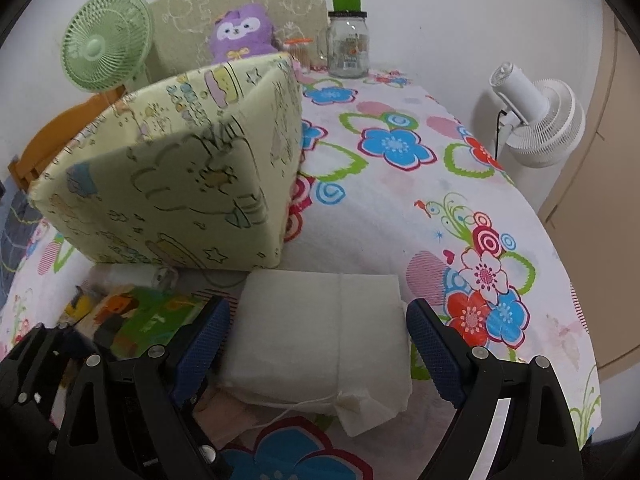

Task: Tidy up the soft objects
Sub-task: 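Grasp the white rolled towel with the right tool, then lift the white towel with the right tool and carry it over the fabric box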

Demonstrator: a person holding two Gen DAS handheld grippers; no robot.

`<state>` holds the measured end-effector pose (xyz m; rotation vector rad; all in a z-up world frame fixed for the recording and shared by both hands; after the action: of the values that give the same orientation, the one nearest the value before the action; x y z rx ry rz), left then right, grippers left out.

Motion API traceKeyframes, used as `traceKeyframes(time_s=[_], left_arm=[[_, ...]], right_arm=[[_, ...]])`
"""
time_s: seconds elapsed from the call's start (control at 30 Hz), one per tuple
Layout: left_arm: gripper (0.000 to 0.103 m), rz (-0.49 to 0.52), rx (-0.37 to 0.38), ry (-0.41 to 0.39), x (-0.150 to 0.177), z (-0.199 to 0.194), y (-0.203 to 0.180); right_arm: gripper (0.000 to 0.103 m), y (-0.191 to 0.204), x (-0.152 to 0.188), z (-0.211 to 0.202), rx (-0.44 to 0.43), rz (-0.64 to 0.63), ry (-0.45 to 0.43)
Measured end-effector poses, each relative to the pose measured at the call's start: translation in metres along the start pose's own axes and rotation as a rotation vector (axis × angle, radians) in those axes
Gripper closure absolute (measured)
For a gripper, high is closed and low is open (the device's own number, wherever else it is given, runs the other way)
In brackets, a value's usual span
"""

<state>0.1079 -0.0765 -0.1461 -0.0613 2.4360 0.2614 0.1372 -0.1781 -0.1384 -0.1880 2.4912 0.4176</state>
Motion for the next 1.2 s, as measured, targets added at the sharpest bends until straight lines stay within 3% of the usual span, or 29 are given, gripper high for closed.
traceKeyframes(time_s=[0.37,0.73,1.2], left_arm=[[0.029,0.014,-0.01,0.005,0.0,0.004,-0.006],[0.03,0.01,0.002,0.002,0.001,0.001,-0.007],[0.03,-0.006,0.004,-0.055,0.001,-0.024,-0.002]], right_arm=[[0.023,-0.006,0.002,0.011,-0.014,0.025,0.021],[0.048,-0.001,0.006,0.005,-0.054,0.01,0.003],[0.05,0.01,0.005,-0.018,-0.059,-0.01,-0.047]])
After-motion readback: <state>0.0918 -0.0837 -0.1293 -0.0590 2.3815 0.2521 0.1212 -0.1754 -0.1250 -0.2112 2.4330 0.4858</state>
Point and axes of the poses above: each gripper's, at about its wrist camera, not at the fingertips, and z roughly the way its jaws point, y to its left, x to its underside, the point moved 1 cm from there along z, roughly the way its jaws point, and after that the axes turned 14 degrees about -x, right-handed, at the moved point
